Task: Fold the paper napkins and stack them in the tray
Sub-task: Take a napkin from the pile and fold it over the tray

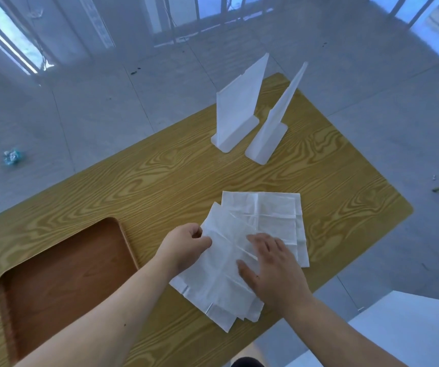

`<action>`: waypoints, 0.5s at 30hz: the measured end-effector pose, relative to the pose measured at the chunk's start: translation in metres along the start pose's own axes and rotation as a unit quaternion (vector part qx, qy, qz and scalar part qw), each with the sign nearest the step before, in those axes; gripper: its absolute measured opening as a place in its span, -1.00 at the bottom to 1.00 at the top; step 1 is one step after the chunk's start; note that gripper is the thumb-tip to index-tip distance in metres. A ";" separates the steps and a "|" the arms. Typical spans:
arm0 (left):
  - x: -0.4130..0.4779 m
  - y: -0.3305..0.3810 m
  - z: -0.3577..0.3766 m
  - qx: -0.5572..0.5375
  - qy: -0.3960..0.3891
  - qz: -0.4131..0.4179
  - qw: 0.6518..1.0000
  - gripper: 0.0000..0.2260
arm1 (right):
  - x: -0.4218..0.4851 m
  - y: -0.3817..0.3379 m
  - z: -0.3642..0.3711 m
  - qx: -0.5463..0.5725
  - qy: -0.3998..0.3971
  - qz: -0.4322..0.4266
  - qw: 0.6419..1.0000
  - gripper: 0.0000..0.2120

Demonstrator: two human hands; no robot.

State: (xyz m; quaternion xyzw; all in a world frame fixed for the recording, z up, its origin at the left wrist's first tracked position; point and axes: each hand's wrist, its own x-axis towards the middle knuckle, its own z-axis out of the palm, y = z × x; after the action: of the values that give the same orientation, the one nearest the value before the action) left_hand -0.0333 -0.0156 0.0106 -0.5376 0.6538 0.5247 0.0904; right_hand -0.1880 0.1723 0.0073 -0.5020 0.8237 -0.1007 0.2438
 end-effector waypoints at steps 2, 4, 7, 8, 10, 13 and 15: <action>-0.010 0.010 -0.008 -0.074 -0.022 -0.011 0.997 -0.84 | 0.001 0.011 -0.008 0.044 0.031 0.040 0.998 -0.40; -0.022 0.019 -0.019 -0.176 -0.065 -0.029 0.982 -0.78 | 0.002 0.019 -0.016 0.095 0.037 0.091 0.991 -0.38; -0.034 0.025 -0.037 -0.314 -0.111 -0.070 0.940 -0.57 | 0.008 0.022 -0.023 0.193 0.011 0.166 0.967 -0.32; -0.039 0.027 -0.043 -0.348 -0.115 -0.083 0.927 -0.56 | 0.013 0.020 -0.025 0.241 -0.011 0.190 0.952 -0.30; -0.049 0.031 -0.054 -0.410 -0.119 -0.091 0.900 -0.64 | 0.024 0.010 -0.029 0.328 -0.068 0.218 0.917 -0.21; -0.063 0.030 -0.075 -0.473 -0.087 -0.066 0.874 -0.65 | 0.042 -0.016 -0.030 0.427 -0.176 0.208 0.862 -0.16; -0.074 0.028 -0.093 -0.511 -0.066 -0.047 0.856 -0.53 | 0.050 -0.040 -0.027 0.503 -0.254 0.196 0.803 -0.27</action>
State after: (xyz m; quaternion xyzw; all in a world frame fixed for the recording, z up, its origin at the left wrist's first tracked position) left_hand 0.0162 -0.0466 0.1176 -0.5023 0.2601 0.8143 -0.1302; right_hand -0.1889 0.1072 0.0319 -0.1446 0.6471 -0.3197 0.6769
